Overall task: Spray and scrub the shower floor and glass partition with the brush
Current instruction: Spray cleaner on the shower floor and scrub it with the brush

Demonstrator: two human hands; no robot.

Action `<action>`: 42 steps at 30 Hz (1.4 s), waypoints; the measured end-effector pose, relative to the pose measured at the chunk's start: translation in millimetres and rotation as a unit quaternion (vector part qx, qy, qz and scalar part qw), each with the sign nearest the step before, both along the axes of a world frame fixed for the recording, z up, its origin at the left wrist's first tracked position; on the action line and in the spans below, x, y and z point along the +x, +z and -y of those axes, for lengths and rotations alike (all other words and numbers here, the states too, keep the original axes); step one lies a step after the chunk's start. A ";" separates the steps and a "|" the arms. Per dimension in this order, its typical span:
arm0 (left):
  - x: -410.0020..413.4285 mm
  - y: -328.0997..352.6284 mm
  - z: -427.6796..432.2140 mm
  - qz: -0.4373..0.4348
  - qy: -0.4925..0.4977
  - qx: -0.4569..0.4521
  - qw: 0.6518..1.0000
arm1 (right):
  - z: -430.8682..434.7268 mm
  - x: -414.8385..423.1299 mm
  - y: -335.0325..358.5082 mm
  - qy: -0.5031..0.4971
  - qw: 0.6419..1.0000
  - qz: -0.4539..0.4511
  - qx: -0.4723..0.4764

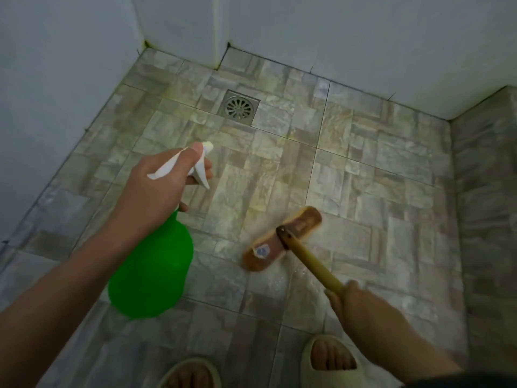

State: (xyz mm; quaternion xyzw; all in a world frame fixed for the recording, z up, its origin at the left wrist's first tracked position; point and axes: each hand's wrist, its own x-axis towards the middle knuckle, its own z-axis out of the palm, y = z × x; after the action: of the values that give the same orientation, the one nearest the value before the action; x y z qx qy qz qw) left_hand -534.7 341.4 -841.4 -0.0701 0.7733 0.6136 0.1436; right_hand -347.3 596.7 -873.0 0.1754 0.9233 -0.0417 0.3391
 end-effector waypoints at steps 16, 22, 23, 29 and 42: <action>-2.8 -11.2 16.8 0.006 0.053 0.012 0.998 | 28.5 -130.9 -38.5 -0.014 0.992 -0.102 -0.071; -2.0 -11.6 20.5 0.013 0.046 0.011 0.999 | 15.0 -98.7 -35.9 -0.019 0.995 -0.095 -0.029; -1.4 -10.8 22.5 0.015 0.053 0.014 0.998 | 19.0 -74.0 -25.9 -0.020 0.996 -0.089 -0.023; 5.5 -9.8 24.6 0.020 0.067 0.006 0.998 | 27.2 -176.3 -39.9 -0.025 0.991 -0.099 -0.085; 20.1 -1.1 31.2 0.000 0.103 0.002 0.995 | 28.2 -247.5 -39.9 -0.003 0.991 -0.104 -0.079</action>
State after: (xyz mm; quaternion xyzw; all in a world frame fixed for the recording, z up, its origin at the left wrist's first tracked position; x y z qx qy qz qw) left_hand -514.7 310.1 -842.5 -0.1489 0.7607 0.6267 0.0800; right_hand -594.8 568.5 -912.9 0.1455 0.9469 -0.1340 0.2535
